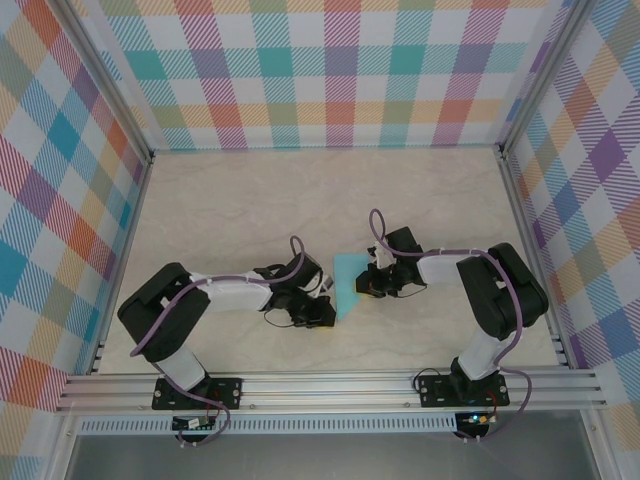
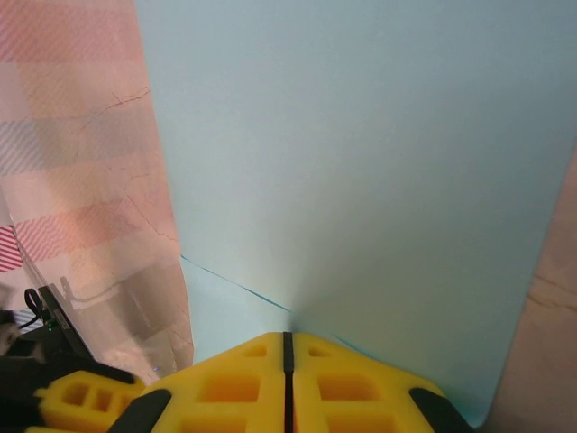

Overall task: Fold a paper plane with a square sheet of paper (pick it up from the middle)
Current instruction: Third fold the triangle at the center of the table.

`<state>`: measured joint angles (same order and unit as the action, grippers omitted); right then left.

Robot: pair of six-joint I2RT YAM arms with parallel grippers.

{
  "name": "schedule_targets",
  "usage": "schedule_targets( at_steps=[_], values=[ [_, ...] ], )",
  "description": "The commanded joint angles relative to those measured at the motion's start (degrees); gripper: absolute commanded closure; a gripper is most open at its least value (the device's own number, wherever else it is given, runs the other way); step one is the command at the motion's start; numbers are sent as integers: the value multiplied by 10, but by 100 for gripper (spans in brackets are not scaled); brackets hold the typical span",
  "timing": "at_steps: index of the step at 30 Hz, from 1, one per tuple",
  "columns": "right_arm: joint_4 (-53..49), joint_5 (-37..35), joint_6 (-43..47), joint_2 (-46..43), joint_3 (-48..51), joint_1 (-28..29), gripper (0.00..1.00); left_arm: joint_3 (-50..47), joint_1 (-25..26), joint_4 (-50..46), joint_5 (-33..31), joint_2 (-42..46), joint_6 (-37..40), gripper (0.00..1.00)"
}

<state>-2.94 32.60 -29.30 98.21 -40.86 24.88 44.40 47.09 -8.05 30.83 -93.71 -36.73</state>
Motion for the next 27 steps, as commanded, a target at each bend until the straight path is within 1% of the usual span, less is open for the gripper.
schedule_targets(
  at_steps=[1,4,7,8,11,14,16,19,23,25,27],
  values=[
    [-54,-75,8,20,10,-1,91,37,-6,8,-38,23,-10,88],
    [-54,-73,7,19,7,-1,91,63,-5,26,-48,-7,-9,88],
    [-56,-74,5,15,7,-1,91,78,-5,56,-23,-48,-12,86],
    [-56,-72,4,15,7,0,91,82,-5,53,-24,-59,-14,86],
    [-56,-69,2,7,6,-1,90,76,-6,37,-51,-80,-10,87],
    [-79,-46,7,-5,-12,0,89,63,-5,24,-54,-102,-7,88],
    [-93,-43,9,-26,-23,0,88,53,-5,14,-63,-113,-5,92],
    [-105,-27,8,-59,-31,0,87,38,-5,11,-75,-119,-7,94],
    [-87,3,-5,-97,-17,11,90,30,-4,0,-88,-114,-2,94],
    [-71,15,-16,-100,-8,24,90,33,-5,-8,-90,-114,3,95],
    [-67,3,-21,-94,-4,37,90,35,-5,-7,-90,-114,4,95]
  ],
)
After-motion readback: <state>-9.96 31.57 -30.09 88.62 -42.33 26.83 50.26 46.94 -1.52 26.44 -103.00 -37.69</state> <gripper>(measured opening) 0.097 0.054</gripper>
